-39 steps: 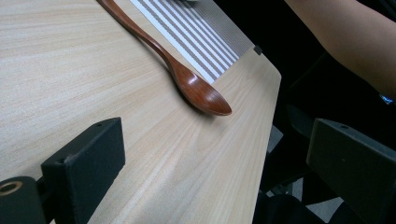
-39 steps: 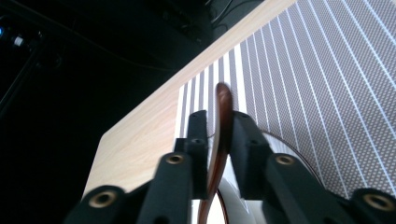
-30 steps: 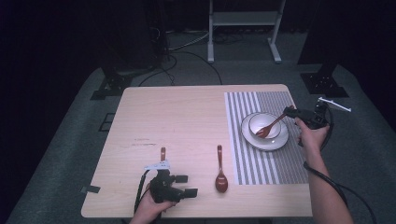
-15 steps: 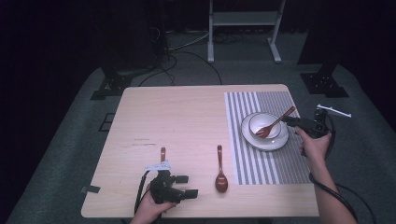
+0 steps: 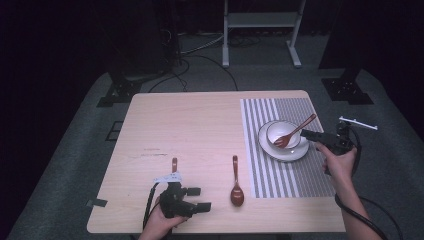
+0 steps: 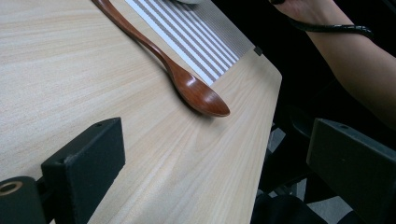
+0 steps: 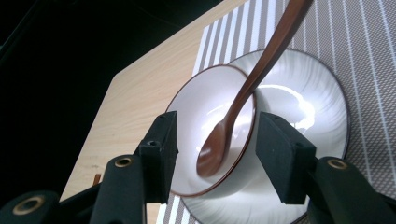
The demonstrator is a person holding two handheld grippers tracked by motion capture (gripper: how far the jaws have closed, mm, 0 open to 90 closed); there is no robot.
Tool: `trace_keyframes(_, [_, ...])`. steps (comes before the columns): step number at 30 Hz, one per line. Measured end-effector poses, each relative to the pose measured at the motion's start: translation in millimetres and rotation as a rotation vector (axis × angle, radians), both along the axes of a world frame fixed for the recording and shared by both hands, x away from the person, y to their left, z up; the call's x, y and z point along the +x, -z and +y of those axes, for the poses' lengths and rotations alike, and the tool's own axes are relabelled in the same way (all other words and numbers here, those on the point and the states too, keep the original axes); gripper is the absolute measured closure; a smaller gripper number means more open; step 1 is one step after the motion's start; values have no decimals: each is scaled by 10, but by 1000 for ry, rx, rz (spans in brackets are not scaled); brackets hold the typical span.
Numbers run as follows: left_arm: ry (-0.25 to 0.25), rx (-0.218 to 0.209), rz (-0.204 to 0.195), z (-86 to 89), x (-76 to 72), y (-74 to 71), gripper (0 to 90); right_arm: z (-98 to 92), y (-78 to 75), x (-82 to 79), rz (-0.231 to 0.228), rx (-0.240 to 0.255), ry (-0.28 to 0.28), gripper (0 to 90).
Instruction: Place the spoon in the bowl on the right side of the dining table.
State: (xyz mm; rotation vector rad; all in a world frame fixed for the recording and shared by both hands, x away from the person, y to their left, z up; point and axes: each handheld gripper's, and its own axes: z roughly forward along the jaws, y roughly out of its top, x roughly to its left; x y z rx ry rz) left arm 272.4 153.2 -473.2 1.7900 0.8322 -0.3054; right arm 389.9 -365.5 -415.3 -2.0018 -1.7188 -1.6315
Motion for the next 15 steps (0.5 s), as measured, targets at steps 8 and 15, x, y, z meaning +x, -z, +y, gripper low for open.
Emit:
trace_keyframes(8, [0,2,-3,9,1,-7,31,66,2,-126,1,-1,-36,459])
trace_keyframes(15, [-1,2,-3,11,-1,-10,31,132,35,-218,0,-1,-63,452])
